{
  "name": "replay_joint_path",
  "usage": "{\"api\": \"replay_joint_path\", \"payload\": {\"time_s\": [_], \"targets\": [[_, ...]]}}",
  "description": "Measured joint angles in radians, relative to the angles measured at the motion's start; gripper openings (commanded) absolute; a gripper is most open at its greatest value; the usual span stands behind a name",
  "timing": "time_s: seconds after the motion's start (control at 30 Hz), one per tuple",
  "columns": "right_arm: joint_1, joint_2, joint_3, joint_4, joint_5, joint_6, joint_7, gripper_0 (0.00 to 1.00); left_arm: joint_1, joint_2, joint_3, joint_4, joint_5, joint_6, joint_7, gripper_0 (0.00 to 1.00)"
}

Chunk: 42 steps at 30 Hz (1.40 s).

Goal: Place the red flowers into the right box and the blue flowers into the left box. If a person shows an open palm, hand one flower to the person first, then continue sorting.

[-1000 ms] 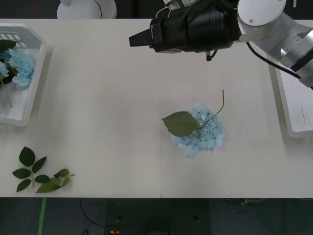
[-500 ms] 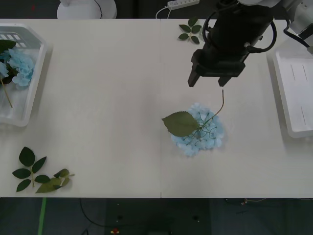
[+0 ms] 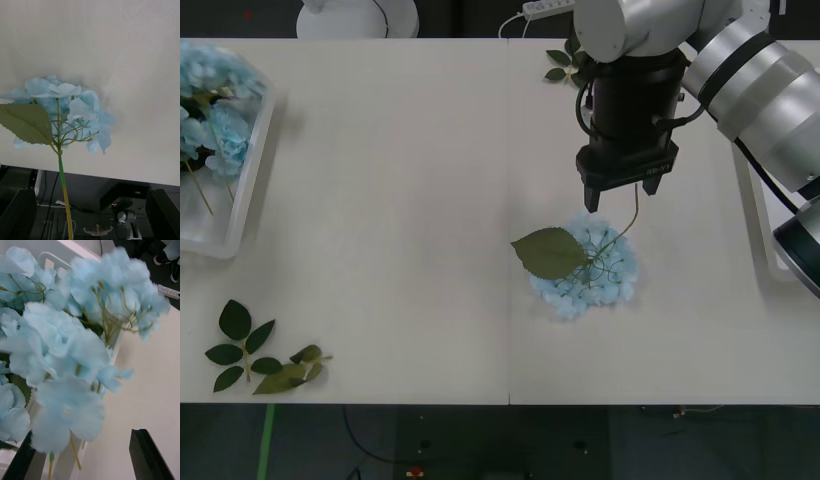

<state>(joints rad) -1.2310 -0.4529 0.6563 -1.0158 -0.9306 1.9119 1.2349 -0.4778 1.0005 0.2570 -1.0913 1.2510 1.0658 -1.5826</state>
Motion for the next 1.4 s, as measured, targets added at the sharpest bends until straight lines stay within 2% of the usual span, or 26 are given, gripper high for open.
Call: {"api": "replay_joint_path", "payload": {"time_s": [0.1,0.3,0.63,0.73,0.97,1.1,1.27,1.3,1.33,1.37,1.4], "targets": [[0.000,0.025,0.052,0.027,0.024,0.000,0.000,0.85,0.000,0.000,0.000,0.000,0.022,-0.001,0.000,0.89],[0.000,0.059,0.142,0.060,0.035,0.000,0.000,0.85,0.001,0.001,0.001,0.000,0.073,-0.001,0.000,1.00],[0.001,0.081,0.182,0.088,0.037,0.000,0.015,0.85,0.010,0.009,0.001,-0.031,0.229,0.041,0.000,1.00],[0.001,0.087,0.228,0.104,0.036,0.000,0.066,0.85,0.054,0.009,0.001,-0.137,0.239,0.043,0.000,1.00],[0.011,0.095,0.328,0.116,0.032,0.000,0.076,0.85,0.218,-0.020,0.002,-0.473,0.224,0.043,0.000,1.00],[0.032,0.107,0.353,0.116,0.033,0.000,0.076,0.86,0.281,-0.081,0.002,-0.610,0.186,0.043,0.000,1.00],[0.053,0.120,0.404,0.116,0.035,-0.002,0.076,0.84,0.315,-0.188,-0.002,-0.751,0.091,0.045,0.000,1.00],[0.059,0.122,0.409,0.116,0.036,-0.004,0.076,0.77,0.317,-0.212,-0.007,-0.773,0.070,0.045,0.000,1.00],[0.065,0.125,0.413,0.116,0.037,-0.009,0.076,0.63,0.318,-0.236,-0.015,-0.793,0.048,0.045,0.000,1.00],[0.071,0.127,0.418,0.116,0.037,-0.016,0.076,0.55,0.318,-0.258,-0.025,-0.812,0.028,0.045,0.000,1.00],[0.076,0.129,0.425,0.117,0.037,-0.024,0.076,0.39,0.318,-0.280,-0.040,-0.827,0.007,0.045,0.000,1.00]]}}
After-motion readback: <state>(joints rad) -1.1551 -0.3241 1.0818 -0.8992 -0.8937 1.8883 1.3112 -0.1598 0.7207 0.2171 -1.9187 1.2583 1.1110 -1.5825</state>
